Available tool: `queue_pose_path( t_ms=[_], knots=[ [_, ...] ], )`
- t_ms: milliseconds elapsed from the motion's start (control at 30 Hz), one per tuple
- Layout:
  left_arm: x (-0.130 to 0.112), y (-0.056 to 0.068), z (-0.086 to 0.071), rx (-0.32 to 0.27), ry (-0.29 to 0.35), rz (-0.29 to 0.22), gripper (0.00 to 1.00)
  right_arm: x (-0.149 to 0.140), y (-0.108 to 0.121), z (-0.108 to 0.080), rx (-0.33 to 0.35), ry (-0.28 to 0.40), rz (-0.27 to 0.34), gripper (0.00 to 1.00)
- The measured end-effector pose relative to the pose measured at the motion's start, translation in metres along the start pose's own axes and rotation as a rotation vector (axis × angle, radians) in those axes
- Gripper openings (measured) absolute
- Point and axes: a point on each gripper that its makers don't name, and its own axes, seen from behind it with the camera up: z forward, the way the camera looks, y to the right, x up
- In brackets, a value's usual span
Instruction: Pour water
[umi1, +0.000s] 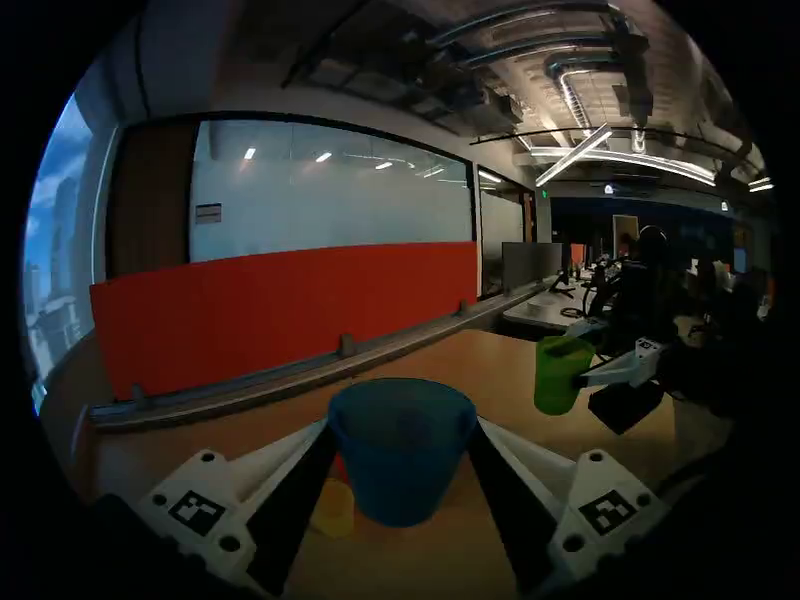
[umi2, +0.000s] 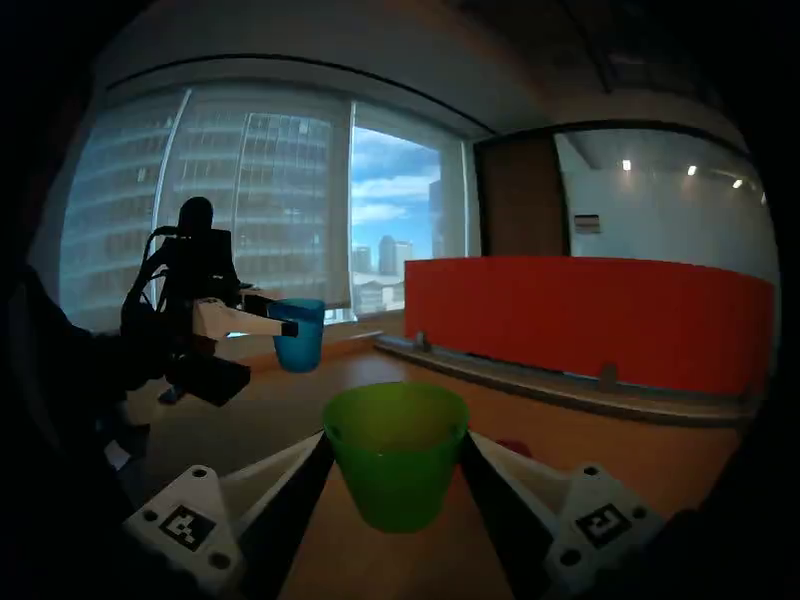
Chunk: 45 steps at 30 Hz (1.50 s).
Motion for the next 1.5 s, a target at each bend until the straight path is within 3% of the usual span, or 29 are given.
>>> queue_pose_path(
  t_ms=[500, 800, 1500],
  knots=[
    [-0.033, 0.01, -0.006, -0.026, -0.077, 0.02, 0.87, -0.005, 0.009, -0.015, -0.021, -0.038, -0.004, 0.89],
    [-0.062, 0.018, 0.002, -0.04, -0.172, 0.087, 0.87, -0.021, 0.017, -0.016, -0.034, -0.107, -0.038, 0.89],
    [-0.15, 0.029, 0.014, -0.113, -0.414, 0.156, 0.87, -0.079, 0.029, -0.018, 0.003, -0.283, -0.017, 0.89]
  ],
)
